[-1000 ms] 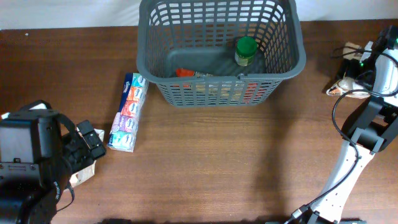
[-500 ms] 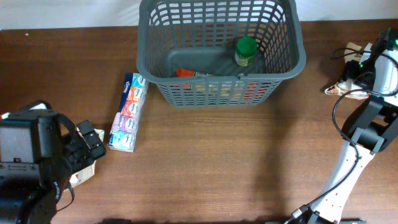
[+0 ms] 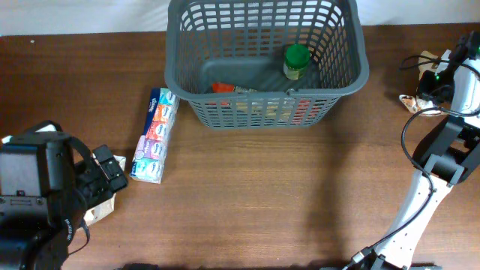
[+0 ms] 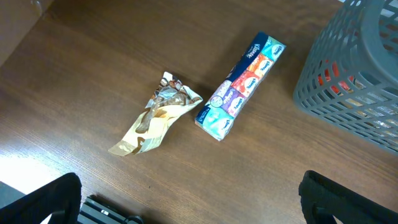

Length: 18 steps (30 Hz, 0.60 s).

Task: Pack container
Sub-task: 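Lift the rice bag with the right gripper off the table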

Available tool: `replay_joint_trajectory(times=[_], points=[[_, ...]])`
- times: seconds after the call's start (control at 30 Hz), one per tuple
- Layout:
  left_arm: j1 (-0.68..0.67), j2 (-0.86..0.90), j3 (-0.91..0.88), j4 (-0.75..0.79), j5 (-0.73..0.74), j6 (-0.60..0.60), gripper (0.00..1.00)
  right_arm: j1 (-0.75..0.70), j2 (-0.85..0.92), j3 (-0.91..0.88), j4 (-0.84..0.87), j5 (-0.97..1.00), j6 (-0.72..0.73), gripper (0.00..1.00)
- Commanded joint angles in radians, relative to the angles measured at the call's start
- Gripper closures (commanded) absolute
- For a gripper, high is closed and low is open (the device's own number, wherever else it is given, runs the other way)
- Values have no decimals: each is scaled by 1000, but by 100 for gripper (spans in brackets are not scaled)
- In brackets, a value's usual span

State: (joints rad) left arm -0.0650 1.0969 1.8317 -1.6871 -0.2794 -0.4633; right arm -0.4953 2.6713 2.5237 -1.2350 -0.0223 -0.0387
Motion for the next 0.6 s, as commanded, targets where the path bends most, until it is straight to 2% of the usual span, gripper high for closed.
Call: replay_joint_trajectory(times=[0.0,0.27,0.57], points=[[5,0,2,0,4,13,0,7,1,-5,-19,8,0,96],[5,0,2,0,4,13,0,7,-74,-2,-27,-74,5,96],[5,0,2,0,4,13,0,15,-294,145,-35,-220,21,96]])
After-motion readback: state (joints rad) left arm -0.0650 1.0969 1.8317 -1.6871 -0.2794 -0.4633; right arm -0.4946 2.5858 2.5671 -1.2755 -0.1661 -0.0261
